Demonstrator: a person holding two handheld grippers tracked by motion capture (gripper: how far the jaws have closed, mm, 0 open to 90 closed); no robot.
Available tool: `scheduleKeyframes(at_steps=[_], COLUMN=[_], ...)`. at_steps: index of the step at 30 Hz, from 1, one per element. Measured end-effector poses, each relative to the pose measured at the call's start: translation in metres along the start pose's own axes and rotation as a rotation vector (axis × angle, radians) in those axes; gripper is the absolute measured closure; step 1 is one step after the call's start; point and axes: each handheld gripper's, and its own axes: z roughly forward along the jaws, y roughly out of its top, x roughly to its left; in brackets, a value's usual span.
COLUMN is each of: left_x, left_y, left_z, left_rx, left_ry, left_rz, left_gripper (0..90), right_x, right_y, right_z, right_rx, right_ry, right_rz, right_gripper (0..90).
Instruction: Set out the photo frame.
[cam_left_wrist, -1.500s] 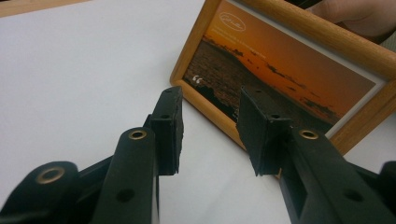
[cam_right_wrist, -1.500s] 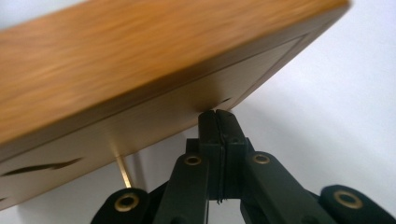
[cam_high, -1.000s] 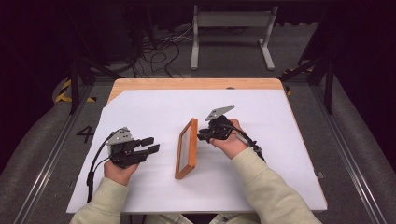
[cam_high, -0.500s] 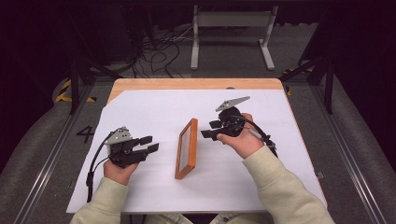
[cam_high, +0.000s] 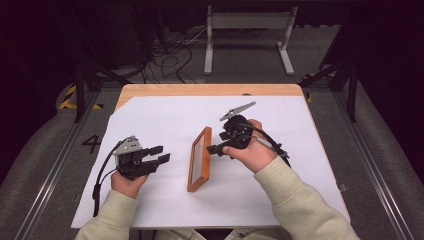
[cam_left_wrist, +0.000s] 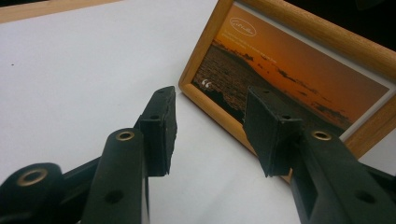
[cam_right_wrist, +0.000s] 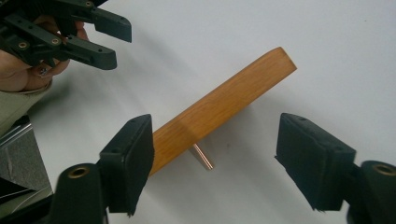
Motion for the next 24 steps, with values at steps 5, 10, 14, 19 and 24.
scheduleKeyframes(at_steps=[5, 10, 14, 19, 24], left_x=[0.001, 0.000, 0.000, 0.001, 0.000], left_y=[0.000, 0.000, 0.000, 0.000, 0.000], left_z=[0.001, 0.000, 0.001, 0.001, 0.001], left_rx=[0.000, 0.000, 0.000, 0.000, 0.000], left_ry=[0.005, 0.006, 0.008, 0.007, 0.008], left_rz=[0.006, 0.008, 0.008, 0.015, 0.006], left_gripper=[53.9, 53.9, 53.9, 53.8, 53.7], right_x=[0.004, 0.006, 0.005, 0.005, 0.006], right_y=[0.002, 0.002, 0.001, 0.000, 0.001], right_z=[0.011, 0.025, 0.035, 0.048, 0.055], right_rx=[0.024, 0.045, 0.062, 0.079, 0.091], right_ry=[0.026, 0.034, 0.042, 0.061, 0.053], right_rz=[0.009, 0.040, 0.066, 0.081, 0.084], right_gripper=[22.6, 20.4, 18.7, 19.2, 18.8])
